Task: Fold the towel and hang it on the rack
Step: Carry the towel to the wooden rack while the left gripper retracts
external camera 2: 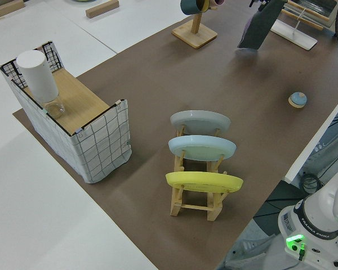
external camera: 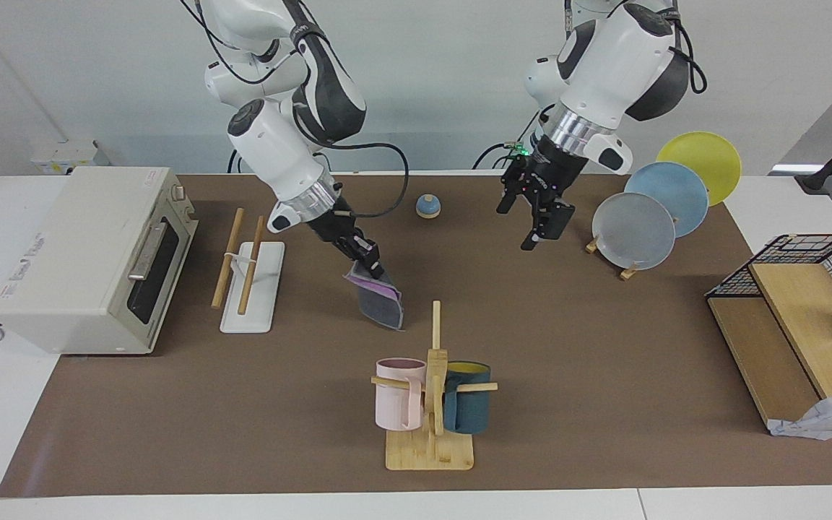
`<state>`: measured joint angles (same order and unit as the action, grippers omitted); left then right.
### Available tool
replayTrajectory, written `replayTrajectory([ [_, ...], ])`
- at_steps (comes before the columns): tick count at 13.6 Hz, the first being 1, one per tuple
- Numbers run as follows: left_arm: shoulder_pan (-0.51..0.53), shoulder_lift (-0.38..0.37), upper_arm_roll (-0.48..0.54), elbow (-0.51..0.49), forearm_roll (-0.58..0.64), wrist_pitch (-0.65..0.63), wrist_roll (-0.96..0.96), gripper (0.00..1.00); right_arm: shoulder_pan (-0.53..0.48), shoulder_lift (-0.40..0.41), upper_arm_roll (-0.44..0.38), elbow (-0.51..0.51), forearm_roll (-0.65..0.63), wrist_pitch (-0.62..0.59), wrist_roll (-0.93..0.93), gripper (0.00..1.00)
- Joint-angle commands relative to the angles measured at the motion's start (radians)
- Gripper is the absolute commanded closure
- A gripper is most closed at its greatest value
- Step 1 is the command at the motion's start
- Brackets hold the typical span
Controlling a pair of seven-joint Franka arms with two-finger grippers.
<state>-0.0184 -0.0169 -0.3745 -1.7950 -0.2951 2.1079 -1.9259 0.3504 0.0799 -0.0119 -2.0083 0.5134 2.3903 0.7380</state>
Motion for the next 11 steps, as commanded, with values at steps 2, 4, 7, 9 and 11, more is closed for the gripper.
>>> replayTrajectory([
  [2, 0.103, -0.051, -0.001, -0.046, 0.002, -0.083, 0.398, 0.0, -0.147, -0.035, 0.007, -0.03, -0.085, -0.115, -0.031, 1.0],
  [4, 0.162, -0.058, -0.001, -0.047, 0.004, -0.147, 0.636, 0.0, -0.195, -0.045, 0.007, -0.033, -0.146, -0.175, -0.032, 1.0],
  [7, 0.25, -0.058, 0.002, -0.047, 0.004, -0.174, 0.968, 0.0, -0.309, -0.054, 0.009, -0.038, -0.291, -0.287, -0.121, 1.0],
  [9, 0.291, -0.055, 0.003, -0.04, 0.017, -0.181, 1.153, 0.0, -0.358, -0.055, 0.009, -0.038, -0.344, -0.316, -0.219, 1.0],
  [11, 0.308, -0.049, 0.002, -0.021, 0.109, -0.204, 1.273, 0.0, -0.367, -0.052, 0.009, -0.024, -0.494, -0.327, -0.296, 1.0],
])
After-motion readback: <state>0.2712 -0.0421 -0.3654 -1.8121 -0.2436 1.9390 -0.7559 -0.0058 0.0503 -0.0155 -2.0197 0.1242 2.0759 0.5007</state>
